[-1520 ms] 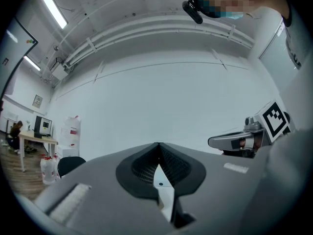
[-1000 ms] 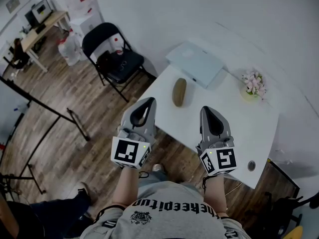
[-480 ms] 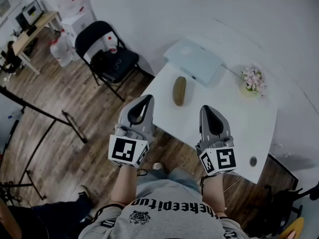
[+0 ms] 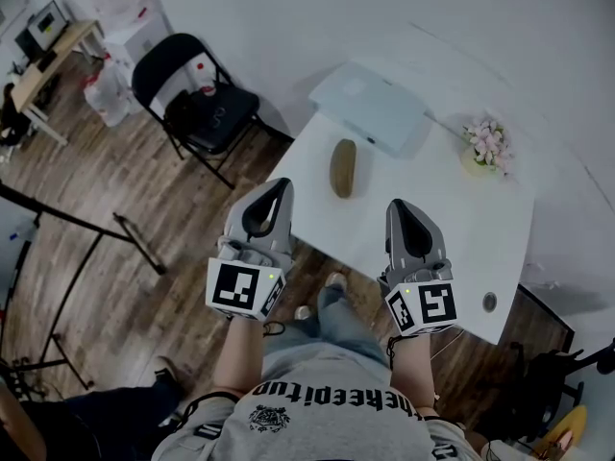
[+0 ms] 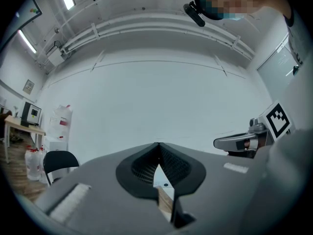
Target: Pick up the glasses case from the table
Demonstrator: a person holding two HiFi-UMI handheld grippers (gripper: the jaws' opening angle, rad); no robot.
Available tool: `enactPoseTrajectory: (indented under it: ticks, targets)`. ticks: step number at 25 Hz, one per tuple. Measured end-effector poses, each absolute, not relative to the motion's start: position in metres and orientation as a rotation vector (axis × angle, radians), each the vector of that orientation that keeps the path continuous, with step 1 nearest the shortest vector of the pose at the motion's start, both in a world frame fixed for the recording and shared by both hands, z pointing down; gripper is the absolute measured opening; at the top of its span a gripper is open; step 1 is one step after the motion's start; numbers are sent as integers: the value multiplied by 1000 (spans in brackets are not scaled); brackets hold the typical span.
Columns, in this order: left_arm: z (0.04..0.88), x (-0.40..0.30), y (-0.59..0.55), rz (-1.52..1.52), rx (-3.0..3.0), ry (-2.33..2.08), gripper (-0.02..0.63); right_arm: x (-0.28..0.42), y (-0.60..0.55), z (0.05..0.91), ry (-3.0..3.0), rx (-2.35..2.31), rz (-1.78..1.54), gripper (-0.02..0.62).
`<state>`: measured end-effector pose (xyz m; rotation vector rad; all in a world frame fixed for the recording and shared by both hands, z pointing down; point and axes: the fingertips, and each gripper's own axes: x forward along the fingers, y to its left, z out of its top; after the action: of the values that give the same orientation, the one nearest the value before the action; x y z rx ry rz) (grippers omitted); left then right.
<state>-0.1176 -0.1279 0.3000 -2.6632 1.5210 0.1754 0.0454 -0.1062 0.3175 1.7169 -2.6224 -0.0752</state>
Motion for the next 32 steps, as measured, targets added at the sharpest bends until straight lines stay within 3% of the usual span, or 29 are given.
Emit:
enactPoseTrajectory:
  ticks: [32]
  targets:
    - [293,-89,-235,142,-2618,1594,20,66,-229,312,-2681,1609,-63,3]
